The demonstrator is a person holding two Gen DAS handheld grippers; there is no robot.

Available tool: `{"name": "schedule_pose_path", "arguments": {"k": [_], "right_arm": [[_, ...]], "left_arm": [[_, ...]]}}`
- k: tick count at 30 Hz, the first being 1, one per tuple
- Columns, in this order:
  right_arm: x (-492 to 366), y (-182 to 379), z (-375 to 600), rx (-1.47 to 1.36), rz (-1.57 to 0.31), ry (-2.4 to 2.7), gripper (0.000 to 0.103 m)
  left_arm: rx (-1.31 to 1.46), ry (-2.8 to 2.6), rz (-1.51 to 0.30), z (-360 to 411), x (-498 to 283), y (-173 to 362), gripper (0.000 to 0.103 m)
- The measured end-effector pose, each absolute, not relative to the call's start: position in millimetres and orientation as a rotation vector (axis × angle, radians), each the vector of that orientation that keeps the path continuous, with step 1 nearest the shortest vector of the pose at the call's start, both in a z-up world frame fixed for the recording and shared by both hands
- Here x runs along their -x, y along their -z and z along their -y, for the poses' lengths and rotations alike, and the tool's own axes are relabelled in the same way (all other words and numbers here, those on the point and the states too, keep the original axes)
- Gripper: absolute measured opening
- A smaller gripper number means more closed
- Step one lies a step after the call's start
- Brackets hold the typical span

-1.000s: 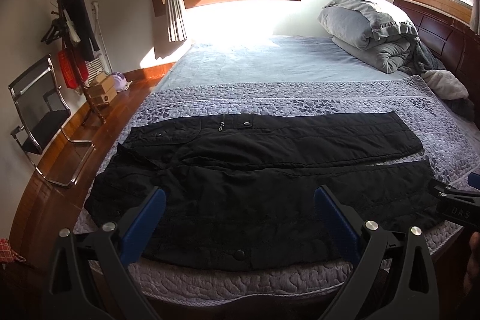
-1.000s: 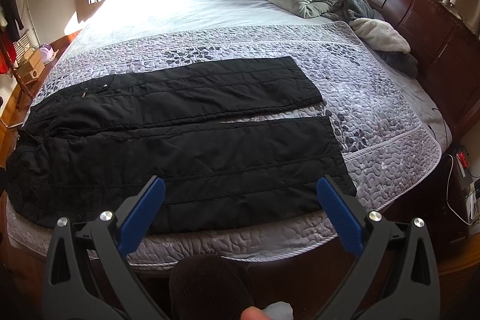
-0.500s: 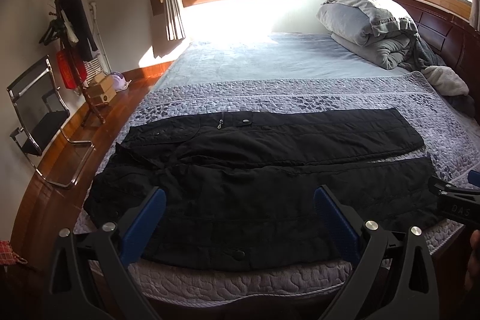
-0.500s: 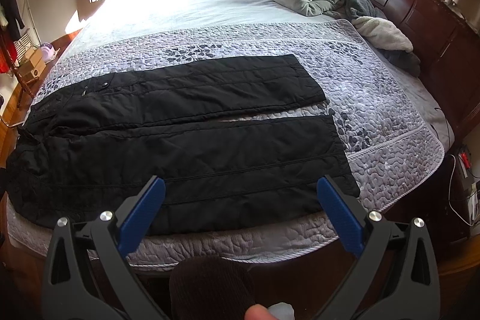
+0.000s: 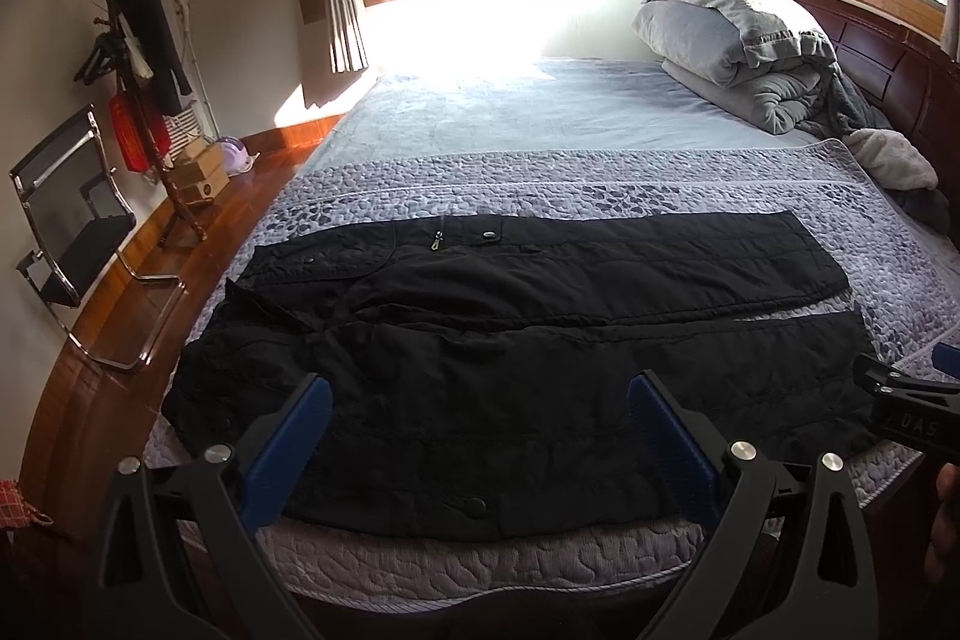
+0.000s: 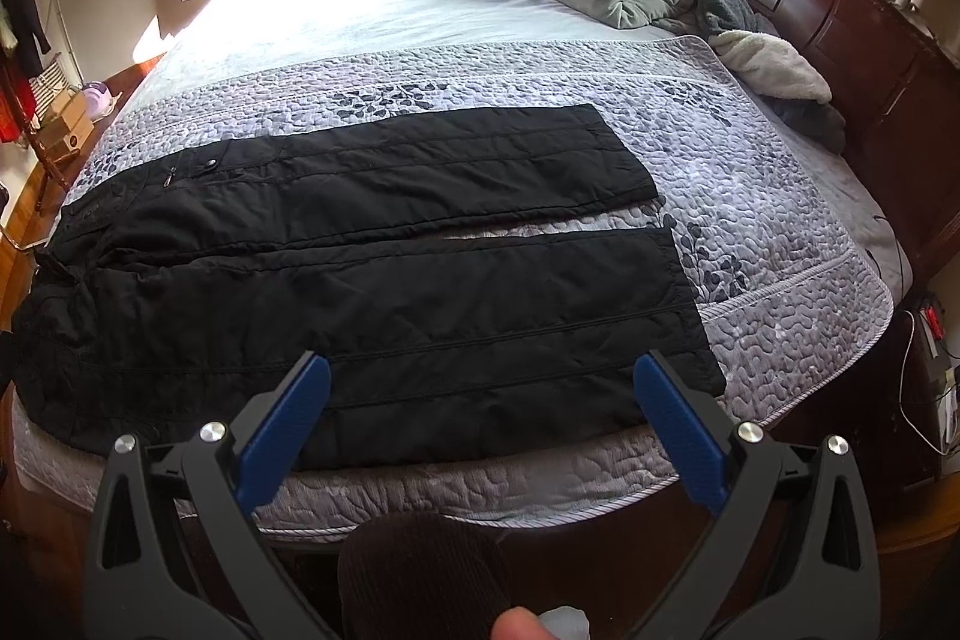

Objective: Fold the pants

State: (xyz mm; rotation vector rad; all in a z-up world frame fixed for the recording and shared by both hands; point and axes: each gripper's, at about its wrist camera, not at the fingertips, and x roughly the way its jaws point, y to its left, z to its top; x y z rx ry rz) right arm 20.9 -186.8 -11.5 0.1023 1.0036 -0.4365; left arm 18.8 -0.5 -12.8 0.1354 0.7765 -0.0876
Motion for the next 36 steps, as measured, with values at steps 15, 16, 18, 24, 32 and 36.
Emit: {"name": "schedule_pose_path", "arguments": {"k": [15,16,18,24,32,36], "right_arm": [[-35,19,196,-0.133,-1.028,0.349,0.101],[-39,19,202,-0.155,-1.034,0.31,0.101],[-56,20,214,-0.179,-1.048,0.222,0.101],[-154,41,260,-0.145,-1.173,-0.034,0.101],[-318,91,324,-0.058,-1.292,-0.221,0.101],[-389,130,346,-0.082,-1.379,-0.344,0.101]], "left_arm": [[-0.099,0.109,-0.834,0,-35,24,0.1],[-0.075,0.132,-0.862,-2,-41,26,0.1],[-0.038,0.17,-0.928,-6,-58,33,0.1],[0.019,0.288,-1.085,-3,-147,50,0.1],[-0.2,0.383,-1.2,46,-312,89,0.1],[-0.256,0.473,-1.287,69,-381,124,0.09]]}}
